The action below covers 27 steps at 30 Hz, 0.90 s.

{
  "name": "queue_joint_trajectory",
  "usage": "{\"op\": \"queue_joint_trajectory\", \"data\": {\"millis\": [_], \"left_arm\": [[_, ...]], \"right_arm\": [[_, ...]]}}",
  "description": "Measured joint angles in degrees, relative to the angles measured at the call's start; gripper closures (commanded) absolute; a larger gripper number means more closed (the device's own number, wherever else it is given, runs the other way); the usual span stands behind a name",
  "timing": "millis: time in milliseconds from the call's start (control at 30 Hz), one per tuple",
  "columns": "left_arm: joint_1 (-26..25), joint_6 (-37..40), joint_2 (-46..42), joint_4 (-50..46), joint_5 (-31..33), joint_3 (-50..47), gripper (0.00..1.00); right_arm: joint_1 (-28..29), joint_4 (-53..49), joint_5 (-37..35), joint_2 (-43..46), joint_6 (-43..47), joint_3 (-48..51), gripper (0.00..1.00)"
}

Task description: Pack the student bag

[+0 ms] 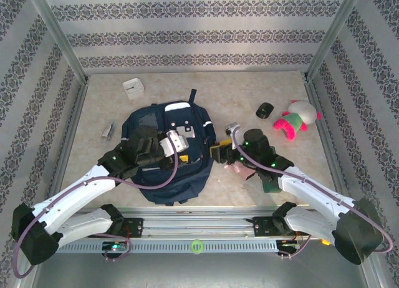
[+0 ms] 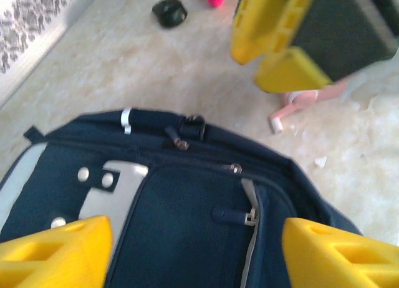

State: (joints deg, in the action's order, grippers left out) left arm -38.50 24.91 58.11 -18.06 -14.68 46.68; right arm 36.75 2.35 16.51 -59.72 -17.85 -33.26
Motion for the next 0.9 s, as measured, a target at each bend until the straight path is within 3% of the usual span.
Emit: {"op": "queue_joint_trajectory", "data": {"millis": [133,233,433,867,900], "left_arm": [[0.0,1.4,3.0,-3.5,0.4,-0.6,0.06],[0.0,3.0,6.4,-5.0,1.4,-0.9,0.00],[-0.8,7.3,12.7,-5.4,6.4,-1.0,0.00],[-3.2,12.7,20.6,-5.5,9.9,-1.0,0.00],[-3.5,12.6,20.9,-5.4,10.3,-1.0,0.07]], "right_arm": [[2.5,0.4,-0.3,-2.9,-1.7,0.0,0.43],[2.5,1.4,-1.1,-4.3,-3.0,0.7,0.43],[2.5,3.9,-0.9,-6.1,-4.4,1.7,0.44],[4.7,10.9,0.3,-12.0,-8.0,3.1,0.43],[4.7,11.3,0.3,-12.0,-8.2,3.5,0.43]]}}
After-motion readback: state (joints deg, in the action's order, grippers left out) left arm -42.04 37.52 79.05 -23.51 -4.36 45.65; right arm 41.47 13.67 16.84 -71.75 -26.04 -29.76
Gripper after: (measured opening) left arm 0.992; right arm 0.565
